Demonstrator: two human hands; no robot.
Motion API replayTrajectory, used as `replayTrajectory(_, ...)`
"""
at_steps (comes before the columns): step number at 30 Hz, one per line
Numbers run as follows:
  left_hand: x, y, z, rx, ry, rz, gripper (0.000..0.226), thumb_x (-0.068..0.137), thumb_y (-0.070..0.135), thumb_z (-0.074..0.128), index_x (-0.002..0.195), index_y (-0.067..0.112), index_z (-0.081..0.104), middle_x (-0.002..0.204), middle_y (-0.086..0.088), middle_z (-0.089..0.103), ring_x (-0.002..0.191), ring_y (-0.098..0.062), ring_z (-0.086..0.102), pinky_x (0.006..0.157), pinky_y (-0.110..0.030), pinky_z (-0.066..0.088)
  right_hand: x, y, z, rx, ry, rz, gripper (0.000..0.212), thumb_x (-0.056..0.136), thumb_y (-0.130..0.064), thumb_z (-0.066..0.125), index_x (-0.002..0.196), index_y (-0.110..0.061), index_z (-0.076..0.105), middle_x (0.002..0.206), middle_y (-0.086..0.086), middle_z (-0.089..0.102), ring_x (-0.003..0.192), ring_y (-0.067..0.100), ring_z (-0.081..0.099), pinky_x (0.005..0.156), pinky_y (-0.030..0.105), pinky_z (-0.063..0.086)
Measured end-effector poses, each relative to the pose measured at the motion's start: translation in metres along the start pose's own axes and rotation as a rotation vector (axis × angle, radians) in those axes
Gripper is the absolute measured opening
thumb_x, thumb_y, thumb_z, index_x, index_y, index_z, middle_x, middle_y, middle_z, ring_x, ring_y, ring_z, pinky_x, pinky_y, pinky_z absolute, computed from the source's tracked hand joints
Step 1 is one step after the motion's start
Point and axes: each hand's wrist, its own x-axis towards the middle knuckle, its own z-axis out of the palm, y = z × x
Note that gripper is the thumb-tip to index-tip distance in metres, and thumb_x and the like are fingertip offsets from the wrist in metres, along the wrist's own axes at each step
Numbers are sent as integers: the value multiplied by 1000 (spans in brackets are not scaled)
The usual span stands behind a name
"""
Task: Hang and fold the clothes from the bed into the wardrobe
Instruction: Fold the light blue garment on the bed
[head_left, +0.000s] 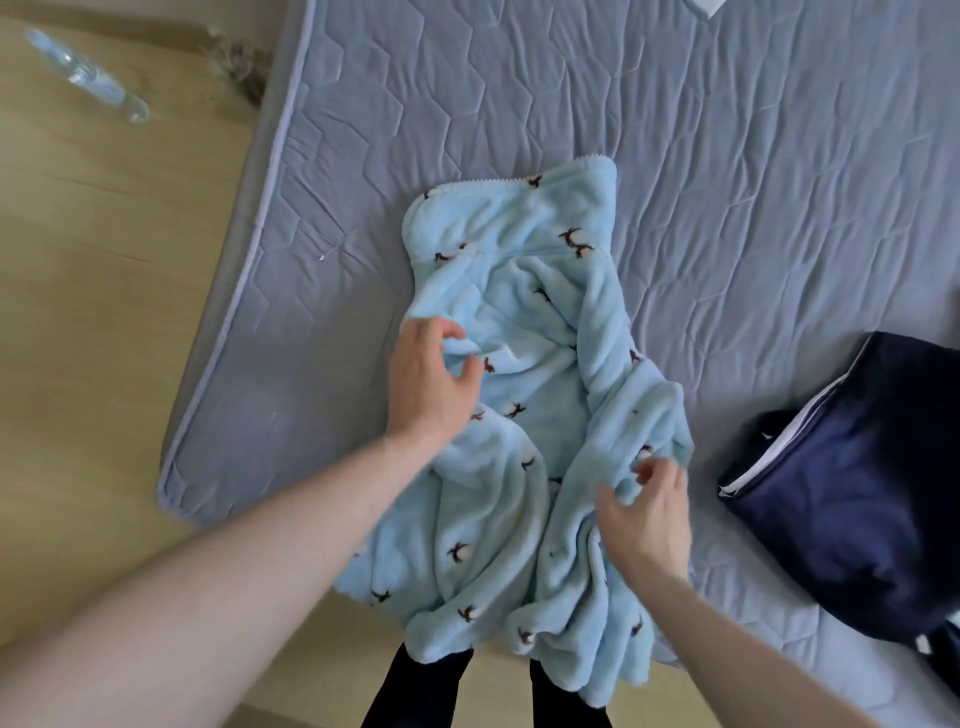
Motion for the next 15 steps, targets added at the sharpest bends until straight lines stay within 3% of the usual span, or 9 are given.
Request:
replayTrajectory(3,64,-6,-9,66,-12,-188,32,80,30,63,108,15,62,116,-7,56,108,-29,57,98,-41,45,48,-31,-18,63,20,-52,34,80,-22,70,106,-21,46,112,-3,48,105,27,53,86,38,43)
replayTrajectory(6,102,-13,-19,117,-99,-431,43,85,38,67,121,15,61,132,-9,54,121,-28,56,106,-37,42,88,-55,-31,30,-39,-44,40,83,-28,68,116,-23,46,121,-2,45,115,27,51,96,48,48)
replayTrajectory(9,101,-19,-27,56,-273,-631,86,79,51,75,149,16,41,152,-7,42,135,-27,49,109,-37,42,108,-64,-32,-33,-91,-2,66,82,-39,75,136,-20,43,138,5,42,130,30,42,105,45,44)
replayTrajectory(12,70,-32,-31,-20,-381,-792,123,62,62,86,157,14,24,156,-5,39,138,-27,48,113,-42,43,103,-61,-26,-133,-142,101,95,72,-47,86,146,-17,33,144,11,35,135,36,36,112,45,35)
replayTrajectory(13,56,-38,-31,-18,-414,-831,122,61,60,87,156,13,26,151,-6,45,134,-28,51,110,-42,45,99,-54,-21,-151,-143,129,101,70,-46,87,147,-16,30,144,12,34,135,38,35,114,47,34)
replayTrajectory(15,29,-49,-28,23,-422,-853,92,69,47,84,142,11,42,138,-8,58,122,-30,60,102,-39,50,87,-41,-13,-147,-130,158,100,70,-36,88,148,-15,28,141,13,34,131,40,40,112,49,37)
